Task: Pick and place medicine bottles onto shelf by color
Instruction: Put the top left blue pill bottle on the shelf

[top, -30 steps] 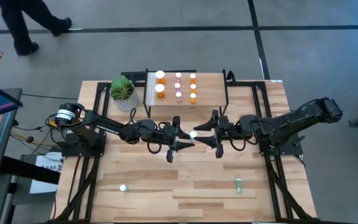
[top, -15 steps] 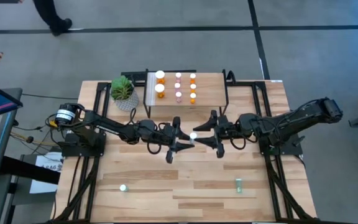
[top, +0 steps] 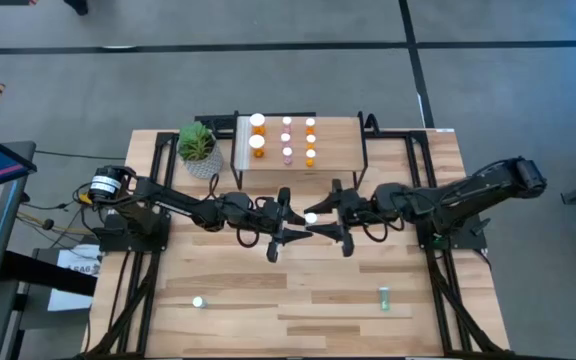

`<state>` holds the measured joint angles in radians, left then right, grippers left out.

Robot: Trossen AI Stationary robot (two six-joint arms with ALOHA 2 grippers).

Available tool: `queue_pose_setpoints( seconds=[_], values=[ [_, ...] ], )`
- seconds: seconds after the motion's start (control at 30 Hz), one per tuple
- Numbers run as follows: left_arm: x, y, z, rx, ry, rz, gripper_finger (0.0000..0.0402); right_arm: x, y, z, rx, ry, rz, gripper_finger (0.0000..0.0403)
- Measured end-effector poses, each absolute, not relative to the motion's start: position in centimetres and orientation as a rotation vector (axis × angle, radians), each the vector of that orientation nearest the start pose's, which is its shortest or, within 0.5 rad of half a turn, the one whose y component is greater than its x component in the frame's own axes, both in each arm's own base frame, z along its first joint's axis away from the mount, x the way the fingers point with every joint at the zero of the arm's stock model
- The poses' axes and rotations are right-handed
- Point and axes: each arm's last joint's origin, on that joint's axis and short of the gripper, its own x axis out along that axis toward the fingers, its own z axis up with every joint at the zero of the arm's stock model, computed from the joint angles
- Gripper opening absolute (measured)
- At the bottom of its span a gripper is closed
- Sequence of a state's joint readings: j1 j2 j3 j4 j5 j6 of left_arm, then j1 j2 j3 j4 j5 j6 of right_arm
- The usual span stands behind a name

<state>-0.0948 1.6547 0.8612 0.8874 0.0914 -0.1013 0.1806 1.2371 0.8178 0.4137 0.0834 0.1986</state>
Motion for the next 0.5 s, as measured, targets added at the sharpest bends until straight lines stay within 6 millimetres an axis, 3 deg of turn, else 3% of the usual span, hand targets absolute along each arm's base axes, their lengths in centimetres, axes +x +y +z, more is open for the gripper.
queue_pose_setpoints(
  seconds=[0.13, 0.5],
  values=[
    [35.1, -3.6, 24.3, -0.101, -0.079, -0.19, 0.0093, 28.7, 5.0, 31.0, 0.175, 0.047, 0.101, 0.0227],
    [35.1, -3.6, 24.2, -0.1, -0.077, -0.197, 0.0093, 28.1, 5.0, 31.8, 0.182, 0.053, 0.106, 0.0226]
  ],
)
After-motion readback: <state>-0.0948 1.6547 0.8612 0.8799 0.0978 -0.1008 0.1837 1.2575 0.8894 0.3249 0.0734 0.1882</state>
